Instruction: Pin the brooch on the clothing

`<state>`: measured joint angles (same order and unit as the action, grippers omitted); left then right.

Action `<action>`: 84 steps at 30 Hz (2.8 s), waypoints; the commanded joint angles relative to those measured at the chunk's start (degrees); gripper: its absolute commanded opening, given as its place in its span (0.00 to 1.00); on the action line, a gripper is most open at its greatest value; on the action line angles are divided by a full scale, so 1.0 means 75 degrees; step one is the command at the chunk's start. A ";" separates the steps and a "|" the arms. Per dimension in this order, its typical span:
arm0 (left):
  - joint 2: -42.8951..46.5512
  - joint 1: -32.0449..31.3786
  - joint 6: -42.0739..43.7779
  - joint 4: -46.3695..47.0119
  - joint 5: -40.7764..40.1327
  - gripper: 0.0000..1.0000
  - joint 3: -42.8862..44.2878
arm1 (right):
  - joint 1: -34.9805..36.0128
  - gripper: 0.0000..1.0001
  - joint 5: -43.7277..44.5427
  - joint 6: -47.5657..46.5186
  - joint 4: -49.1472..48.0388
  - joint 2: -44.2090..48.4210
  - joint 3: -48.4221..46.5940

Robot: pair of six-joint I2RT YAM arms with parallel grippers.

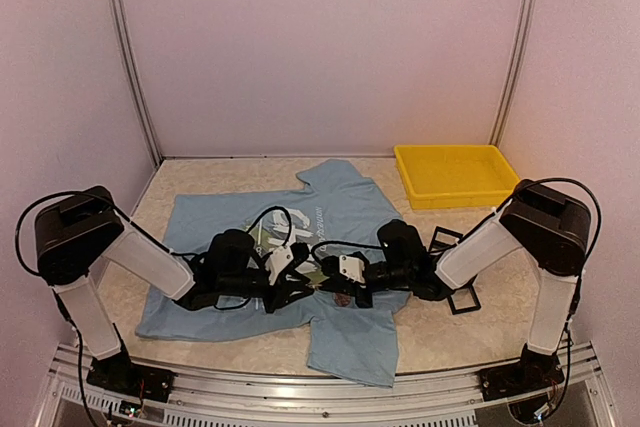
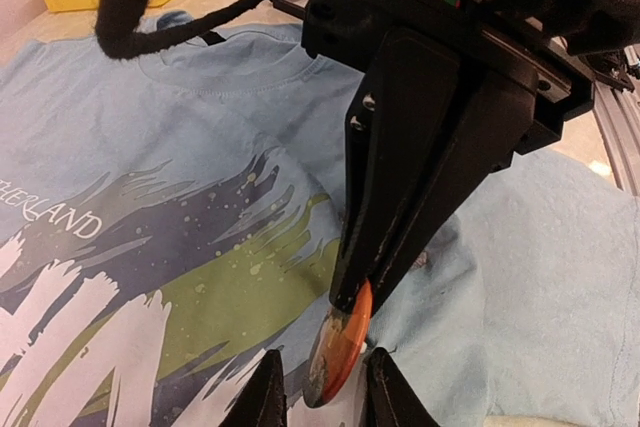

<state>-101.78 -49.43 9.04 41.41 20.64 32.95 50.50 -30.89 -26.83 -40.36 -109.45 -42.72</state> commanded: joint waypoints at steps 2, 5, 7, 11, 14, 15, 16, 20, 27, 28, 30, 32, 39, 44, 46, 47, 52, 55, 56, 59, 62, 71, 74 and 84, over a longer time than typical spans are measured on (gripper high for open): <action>0.0373 0.0040 0.0365 -0.0448 -0.0102 0.30 -0.0086 | 0.0028 0.00 -0.0147 0.0195 -0.0212 0.0173 0.0047; 0.0476 0.0041 0.0419 -0.0630 -0.0043 0.36 -0.0142 | 0.0034 0.00 -0.0146 0.0169 -0.0184 0.0186 0.0061; 0.0551 0.0051 0.0467 -0.0658 -0.0068 0.41 -0.0198 | 0.0030 0.00 -0.0146 0.0156 -0.0156 0.0167 0.0039; 0.0698 0.0072 0.0434 -0.0465 0.0037 0.49 -0.0327 | 0.0027 0.00 -0.0138 0.0166 -0.0141 0.0156 0.0024; 0.0652 0.0129 0.0400 -0.0251 0.0104 0.39 -0.0374 | 0.0025 0.00 -0.0091 0.0167 -0.0149 0.0189 0.0055; 0.0629 0.0158 0.0390 -0.0220 0.0121 0.33 -0.0356 | 0.0028 0.00 -0.0094 0.0161 -0.0135 0.0195 0.0069; 0.0569 0.0198 0.0389 -0.0175 0.0172 0.30 -0.0351 | 0.0027 0.00 -0.0105 0.0150 -0.0122 0.0199 0.0071; 0.0401 0.0297 0.0339 -0.0057 0.0232 0.24 -0.0271 | 0.0028 0.00 -0.0100 0.0149 -0.0043 0.0234 0.0061; 0.0127 0.0276 0.0198 0.0056 0.0412 0.24 -0.0146 | 0.0028 0.00 -0.0061 0.0187 -0.0061 0.0250 0.0077; 0.0101 0.0274 0.0204 0.0044 0.0453 0.25 -0.0115 | 0.0027 0.00 -0.0080 0.0196 -0.0072 0.0252 0.0073; 0.0046 0.0264 0.0201 0.0045 0.0431 0.26 -0.0066 | 0.0024 0.00 -0.0110 0.0191 -0.0077 0.0245 0.0071; -0.0004 0.0251 0.0178 0.0057 0.0394 0.21 -0.0010 | 0.0028 0.00 -0.0123 0.0189 -0.0090 0.0256 0.0071; -0.0035 0.0149 0.0141 0.0044 0.0775 0.08 0.0130 | 0.0028 0.00 -0.0231 0.0145 -0.0101 0.0199 0.0034; 0.0140 -0.0036 0.0183 -0.0053 0.0624 0.00 -0.0050 | 0.0028 0.00 -0.0169 0.0132 -0.0138 0.0229 0.0024; 0.0254 -0.0022 0.0159 -0.0225 0.0476 0.00 -0.0075 | 0.0028 0.00 -0.0050 0.0121 -0.0040 0.0283 0.0014; 0.0342 -0.0007 0.0089 -0.0358 0.0412 0.00 -0.0045 | 0.0031 0.00 0.0096 0.0160 0.0042 0.0344 0.0004; 0.0460 -0.0001 -0.0258 -0.1241 0.0370 0.00 0.0410 | 0.0049 0.24 0.0772 0.0336 -0.0083 0.1045 0.0448; 0.0457 -0.0024 -0.0307 -0.1814 0.0541 0.00 0.0702 | 0.0200 0.29 0.1039 0.0596 -0.0575 0.1477 0.1031; 0.0475 -0.0036 -0.0303 -0.1993 0.0542 0.00 0.0786 | 0.0278 0.28 0.1058 0.0672 -0.0745 0.1581 0.1194; 0.0598 -0.0065 -0.0376 -0.2179 0.0383 0.00 0.0823 | 0.0705 0.22 0.1354 0.0836 -0.1022 0.1614 0.1421; 0.0696 -0.0086 -0.0515 -0.2236 0.0441 0.00 0.0790 | 0.0833 0.19 0.1545 0.1206 -0.1220 0.1268 0.1407; 0.1080 -0.0124 -0.0819 -0.2101 0.0844 0.00 0.0549 | 0.0825 0.06 0.2430 0.1652 -0.2425 0.0222 0.1413; 0.1170 -0.0113 -0.0959 -0.1930 0.1024 0.00 0.0494 | 0.0822 0.05 0.2602 0.1757 -0.2604 0.0036 0.1520; 0.1183 -0.0113 -0.0962 -0.2215 0.1299 0.00 0.0599 | 0.0642 0.04 0.2964 0.1861 -0.2434 -0.0286 0.1692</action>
<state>-94.24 -49.91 2.42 24.34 27.35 37.36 56.45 -10.79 -13.80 -58.39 -110.48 -31.03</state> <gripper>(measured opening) 0.006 0.045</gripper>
